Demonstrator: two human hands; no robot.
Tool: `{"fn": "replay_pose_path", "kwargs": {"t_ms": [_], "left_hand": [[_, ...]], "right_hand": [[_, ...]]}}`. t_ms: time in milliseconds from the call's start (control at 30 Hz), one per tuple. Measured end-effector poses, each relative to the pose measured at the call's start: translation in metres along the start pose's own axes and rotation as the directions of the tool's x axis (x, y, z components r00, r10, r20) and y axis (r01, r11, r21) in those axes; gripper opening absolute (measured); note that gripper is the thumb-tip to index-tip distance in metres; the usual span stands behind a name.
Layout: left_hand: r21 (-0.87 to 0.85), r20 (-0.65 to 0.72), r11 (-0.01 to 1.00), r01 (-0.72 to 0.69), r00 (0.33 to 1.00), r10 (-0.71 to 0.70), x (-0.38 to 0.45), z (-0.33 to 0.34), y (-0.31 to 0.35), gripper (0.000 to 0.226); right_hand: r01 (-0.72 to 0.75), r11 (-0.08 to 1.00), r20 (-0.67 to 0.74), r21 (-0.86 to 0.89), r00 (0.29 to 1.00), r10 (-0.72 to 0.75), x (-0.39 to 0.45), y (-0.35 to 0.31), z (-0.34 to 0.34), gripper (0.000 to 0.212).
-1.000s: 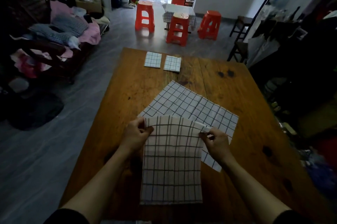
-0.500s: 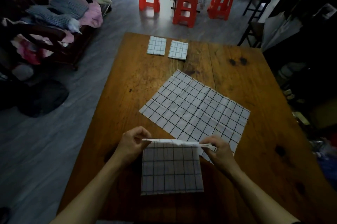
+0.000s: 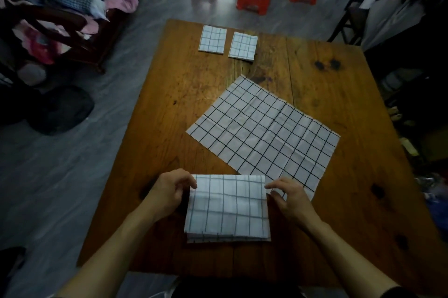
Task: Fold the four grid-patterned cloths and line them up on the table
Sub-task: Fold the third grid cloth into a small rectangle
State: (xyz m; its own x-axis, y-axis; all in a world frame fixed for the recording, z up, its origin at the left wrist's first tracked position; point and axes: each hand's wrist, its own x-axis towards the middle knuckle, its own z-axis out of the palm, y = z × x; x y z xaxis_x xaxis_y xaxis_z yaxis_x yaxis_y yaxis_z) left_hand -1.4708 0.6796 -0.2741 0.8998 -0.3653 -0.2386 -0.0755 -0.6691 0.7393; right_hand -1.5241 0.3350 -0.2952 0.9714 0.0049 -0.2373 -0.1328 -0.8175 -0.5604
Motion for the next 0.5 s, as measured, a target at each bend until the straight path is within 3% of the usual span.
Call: {"fn": "replay_pose_path", "kwargs": {"t_ms": [233,333,433,500], "left_hand": [[0.020,-0.034,0.999,0.038,0.999,-0.037,0.008,0.012,-0.004,0.019],[0.216,-0.041,0.972,0.090,0.996,-0.083,0.015,0.025,0.001,0.034],[0.526,0.072,0.850,0.033,0.994,-0.083,0.021,0.041,0.010,0.062],[0.611,0.133,0.792,-0.007,0.987,-0.093,0.025,0.052,0.016,0.071]], "right_hand": [[-0.005,1.000,-0.070,0.007,0.998,0.005,0.010,-0.012,0.004,0.024],[-0.007,0.996,-0.051,-0.084,0.999,0.003,0.016,-0.023,0.008,0.038],[0.044,0.968,0.050,-0.247,0.998,-0.032,0.020,-0.038,0.018,0.063],[0.106,0.935,0.122,-0.340,0.990,-0.068,0.021,-0.047,0.027,0.074]]}}
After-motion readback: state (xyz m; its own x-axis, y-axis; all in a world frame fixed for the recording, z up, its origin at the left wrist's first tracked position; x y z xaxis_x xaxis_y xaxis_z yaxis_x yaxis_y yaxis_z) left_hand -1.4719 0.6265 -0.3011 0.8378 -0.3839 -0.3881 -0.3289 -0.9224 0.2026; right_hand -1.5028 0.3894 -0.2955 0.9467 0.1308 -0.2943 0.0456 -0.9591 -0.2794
